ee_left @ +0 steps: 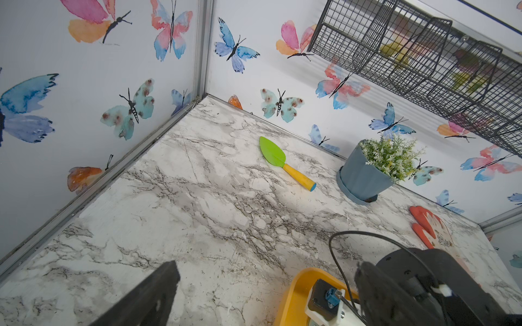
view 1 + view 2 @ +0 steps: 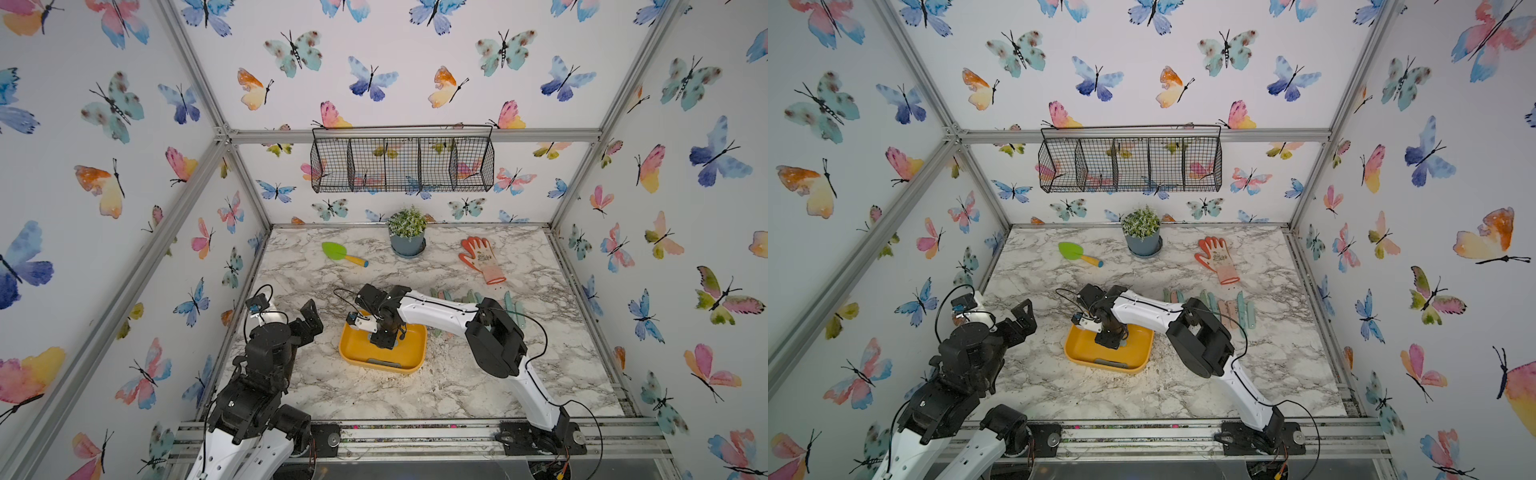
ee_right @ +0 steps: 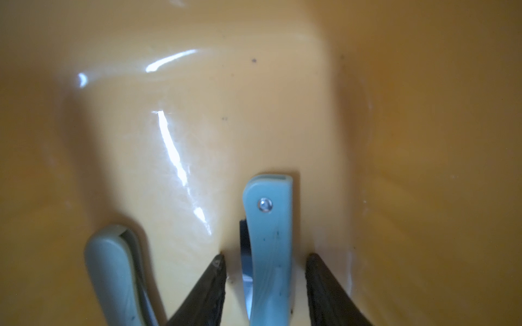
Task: Take the fruit knife out of the storage box
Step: Adjust the fruit knife in the storage box, then pick up the fruit knife from the storage box.
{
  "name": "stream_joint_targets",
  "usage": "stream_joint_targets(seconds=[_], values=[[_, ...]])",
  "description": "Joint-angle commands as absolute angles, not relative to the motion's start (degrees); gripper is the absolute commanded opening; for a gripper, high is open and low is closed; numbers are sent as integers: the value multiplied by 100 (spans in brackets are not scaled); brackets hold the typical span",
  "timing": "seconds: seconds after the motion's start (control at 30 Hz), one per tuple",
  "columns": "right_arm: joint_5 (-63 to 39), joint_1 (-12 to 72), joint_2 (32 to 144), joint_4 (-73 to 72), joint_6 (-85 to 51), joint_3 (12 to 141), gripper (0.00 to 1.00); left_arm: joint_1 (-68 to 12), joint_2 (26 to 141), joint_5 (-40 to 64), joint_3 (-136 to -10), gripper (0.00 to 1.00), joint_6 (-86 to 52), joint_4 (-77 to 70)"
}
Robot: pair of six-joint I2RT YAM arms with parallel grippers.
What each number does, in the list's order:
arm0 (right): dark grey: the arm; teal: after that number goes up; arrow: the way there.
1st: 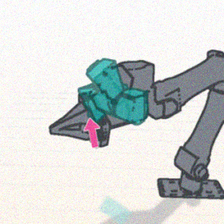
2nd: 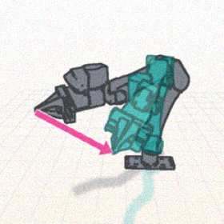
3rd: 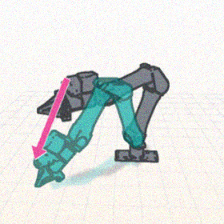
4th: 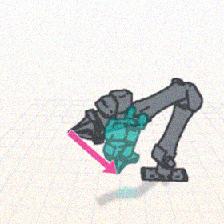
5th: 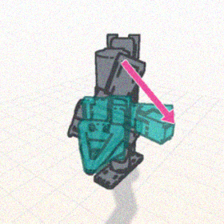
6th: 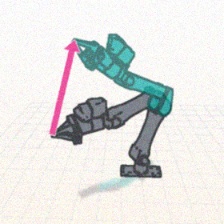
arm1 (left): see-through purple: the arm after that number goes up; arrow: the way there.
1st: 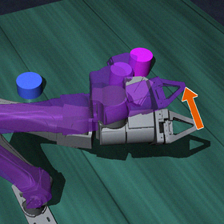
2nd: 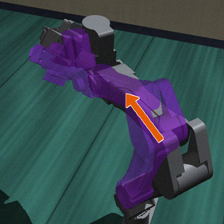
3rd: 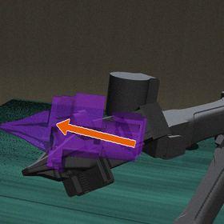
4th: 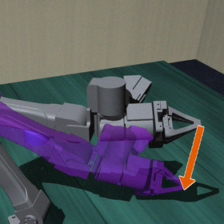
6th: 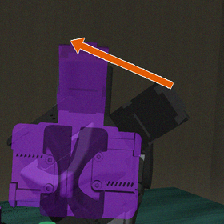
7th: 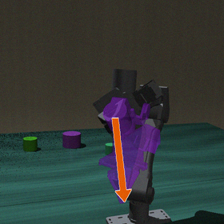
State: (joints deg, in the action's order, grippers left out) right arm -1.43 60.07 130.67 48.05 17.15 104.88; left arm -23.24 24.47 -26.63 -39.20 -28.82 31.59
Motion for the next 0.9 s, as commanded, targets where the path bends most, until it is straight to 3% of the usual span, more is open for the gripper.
stream_joint_targets(seconds=[0.0,0.53,0.87], values=[[-106,6056,13330,5233,1635,10592,47,-2284,2382,-2659,-4008,99,-2883,3207],[104,6056,13338,5217,1449,10670,30,-2288,2382,-2661,-4014,99,-2885,3203],[143,6056,13046,5022,1312,10712,27,-2286,2391,-2654,-4010,98,-2886,3194]])
